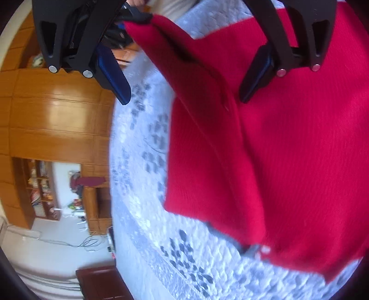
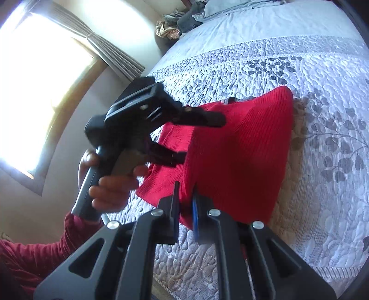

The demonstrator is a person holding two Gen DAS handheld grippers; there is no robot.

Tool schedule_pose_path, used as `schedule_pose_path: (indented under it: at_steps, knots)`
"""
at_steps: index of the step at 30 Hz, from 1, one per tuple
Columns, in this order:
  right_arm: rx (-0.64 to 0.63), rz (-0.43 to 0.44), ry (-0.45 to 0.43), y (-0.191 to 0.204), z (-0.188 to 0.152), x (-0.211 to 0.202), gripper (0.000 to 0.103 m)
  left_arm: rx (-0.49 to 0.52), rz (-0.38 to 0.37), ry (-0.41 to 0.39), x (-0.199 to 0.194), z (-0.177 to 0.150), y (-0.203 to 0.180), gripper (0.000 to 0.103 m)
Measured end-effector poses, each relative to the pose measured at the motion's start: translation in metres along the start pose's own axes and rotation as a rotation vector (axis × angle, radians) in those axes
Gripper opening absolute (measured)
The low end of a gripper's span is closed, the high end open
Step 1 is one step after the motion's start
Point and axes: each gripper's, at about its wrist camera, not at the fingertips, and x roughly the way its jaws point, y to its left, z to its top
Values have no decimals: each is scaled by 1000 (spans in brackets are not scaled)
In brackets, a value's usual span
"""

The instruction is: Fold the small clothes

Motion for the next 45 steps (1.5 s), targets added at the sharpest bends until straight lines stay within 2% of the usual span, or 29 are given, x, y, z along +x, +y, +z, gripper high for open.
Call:
schedule_pose_path:
  at_steps: [2, 6, 10, 12, 13, 14, 16, 19, 24, 30, 38, 45]
  knots:
    - [-2, 5, -5, 0, 0, -1, 8, 3, -23, 24, 7, 1, -4, 94]
    - [-6, 15, -10, 1, 0, -5, 8, -40, -19, 41, 21, 14, -5, 94]
    - [-15, 14, -4, 1, -2, -7, 8, -19, 9, 16, 22, 31, -14, 94]
    - [-11, 21, -7, 0, -1, -7, 8, -7, 25, 9, 22, 40, -18, 87]
    - [-9, 21, -8, -2, -1, -7, 8, -1, 41, 10, 23, 43, -18, 71]
    - [-9, 20, -10, -2, -1, -7, 8, 5, 66, 15, 25, 46, -18, 47]
    - [-8, 20, -15, -2, -1, -7, 8, 2, 84, 15, 27, 50, -13, 19]
    - [0, 19, -10, -4, -3, -6, 8, 15, 62, -8, 22, 49, -9, 17]
    - [-15, 30, 26, 12, -4, 12, 8, 111, 101, -44, 5, 47, -19, 17]
    - [-58, 83, 79, 47, 3, 51, 8, 176, 149, -106, -45, 43, -19, 17]
    - [-123, 113, 176, 101, 17, 122, 8, 157, 263, -181, -122, 44, 27, 17]
    - [-134, 75, 275, 114, 10, 183, 8, 159, 301, -175, -138, 49, 72, 17]
